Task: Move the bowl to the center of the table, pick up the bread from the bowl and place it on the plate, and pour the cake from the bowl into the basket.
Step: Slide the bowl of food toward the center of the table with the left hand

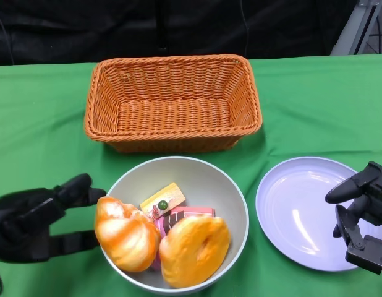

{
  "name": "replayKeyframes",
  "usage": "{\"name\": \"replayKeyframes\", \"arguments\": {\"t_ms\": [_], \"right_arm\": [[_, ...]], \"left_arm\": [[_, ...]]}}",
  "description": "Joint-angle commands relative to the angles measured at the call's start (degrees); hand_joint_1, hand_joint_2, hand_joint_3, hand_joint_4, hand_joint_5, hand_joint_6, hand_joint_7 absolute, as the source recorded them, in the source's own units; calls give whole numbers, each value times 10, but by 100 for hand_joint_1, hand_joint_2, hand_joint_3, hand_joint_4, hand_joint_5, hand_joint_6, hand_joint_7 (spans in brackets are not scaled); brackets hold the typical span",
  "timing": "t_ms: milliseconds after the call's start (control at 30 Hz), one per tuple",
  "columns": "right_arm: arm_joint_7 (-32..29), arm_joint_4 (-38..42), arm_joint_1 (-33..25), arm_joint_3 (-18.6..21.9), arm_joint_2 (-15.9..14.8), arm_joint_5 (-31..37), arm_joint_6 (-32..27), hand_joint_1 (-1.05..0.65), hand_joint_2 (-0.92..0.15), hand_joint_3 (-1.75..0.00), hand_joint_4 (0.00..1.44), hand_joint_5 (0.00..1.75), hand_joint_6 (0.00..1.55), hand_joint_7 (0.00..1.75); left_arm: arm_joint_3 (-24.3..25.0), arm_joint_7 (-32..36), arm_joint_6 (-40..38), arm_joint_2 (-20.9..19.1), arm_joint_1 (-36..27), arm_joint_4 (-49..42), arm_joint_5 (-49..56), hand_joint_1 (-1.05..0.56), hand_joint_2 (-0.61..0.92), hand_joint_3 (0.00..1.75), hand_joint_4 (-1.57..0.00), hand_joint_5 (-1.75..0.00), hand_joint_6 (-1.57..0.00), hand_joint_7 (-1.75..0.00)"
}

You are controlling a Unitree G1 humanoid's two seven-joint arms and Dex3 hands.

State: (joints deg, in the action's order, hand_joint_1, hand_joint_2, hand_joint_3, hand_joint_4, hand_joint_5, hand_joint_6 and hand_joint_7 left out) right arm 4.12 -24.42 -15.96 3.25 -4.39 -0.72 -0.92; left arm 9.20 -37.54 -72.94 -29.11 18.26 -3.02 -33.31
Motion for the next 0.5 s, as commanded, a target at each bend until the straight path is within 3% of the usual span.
{"name": "replayKeyframes", "arguments": {"t_ms": [33, 300, 500], "right_arm": [[-1, 0, 0, 1, -1, -1, 5, 4, -60, -100, 70, 164, 70, 127], [-1, 2, 1, 0, -3, 4, 6, 4, -59, -101, 69, 164, 70, 127], [0, 7, 4, 2, -5, 8, 10, 4, -60, -101, 69, 164, 70, 126]], "left_arm": [[3, -17, 19, -33, 12, -22, 2, -67, 92, 42, 0, 0, 0, 0], [21, -37, 47, -81, 26, -81, 4, -62, 92, 40, 0, 0, 0, 0], [46, -12, 98, -88, 2, -72, 19, -59, 92, 32, -7, -4, -6, -3]]}}
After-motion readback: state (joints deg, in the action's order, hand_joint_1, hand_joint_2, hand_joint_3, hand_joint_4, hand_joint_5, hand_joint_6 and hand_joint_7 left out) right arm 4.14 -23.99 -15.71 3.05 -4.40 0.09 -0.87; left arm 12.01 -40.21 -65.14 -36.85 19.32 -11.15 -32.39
